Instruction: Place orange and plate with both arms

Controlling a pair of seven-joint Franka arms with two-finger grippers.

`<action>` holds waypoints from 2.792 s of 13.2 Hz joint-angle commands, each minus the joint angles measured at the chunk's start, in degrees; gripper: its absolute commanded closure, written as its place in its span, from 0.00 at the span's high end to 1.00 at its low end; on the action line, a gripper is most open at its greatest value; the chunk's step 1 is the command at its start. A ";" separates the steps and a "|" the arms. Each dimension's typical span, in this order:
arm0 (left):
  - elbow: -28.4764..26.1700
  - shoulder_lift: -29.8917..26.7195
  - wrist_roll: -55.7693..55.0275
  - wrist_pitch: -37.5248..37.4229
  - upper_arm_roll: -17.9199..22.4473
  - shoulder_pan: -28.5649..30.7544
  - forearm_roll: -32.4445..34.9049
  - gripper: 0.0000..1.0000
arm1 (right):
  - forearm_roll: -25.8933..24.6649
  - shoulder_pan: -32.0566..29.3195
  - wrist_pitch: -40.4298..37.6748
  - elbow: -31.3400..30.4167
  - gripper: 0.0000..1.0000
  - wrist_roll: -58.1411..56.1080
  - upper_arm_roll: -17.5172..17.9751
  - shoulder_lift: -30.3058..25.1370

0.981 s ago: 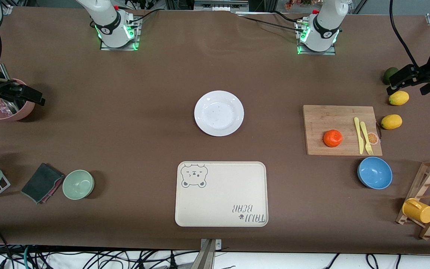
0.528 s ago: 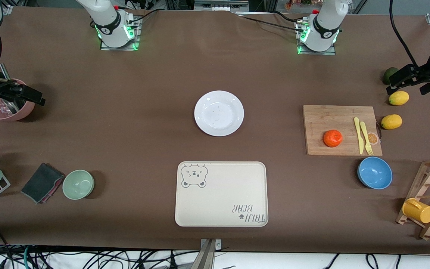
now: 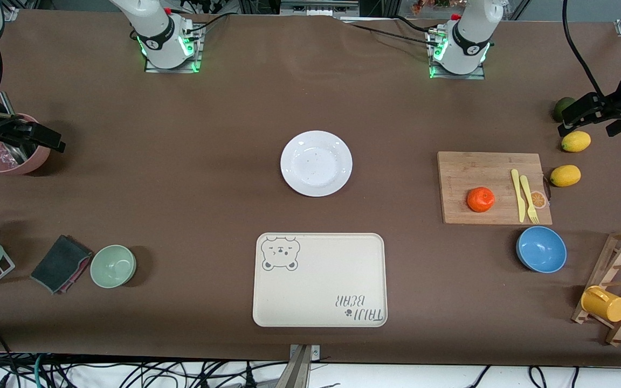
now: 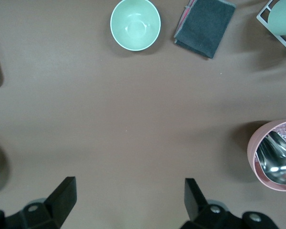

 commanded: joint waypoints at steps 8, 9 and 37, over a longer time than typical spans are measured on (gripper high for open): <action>0.13 -0.25 -0.14 -4.67 0.48 1.84 -0.59 1.00 | 0.89 0.06 -0.06 -0.10 1.00 0.68 -0.02 -0.36; 0.13 -0.25 -0.14 -5.29 0.48 2.02 -0.59 1.00 | 0.89 0.06 -0.06 -0.10 1.00 0.68 -0.02 -0.27; 0.40 7.75 -0.05 -5.56 0.30 0.88 -0.51 1.00 | 0.89 0.15 -0.06 -0.10 1.00 0.68 -0.02 -0.36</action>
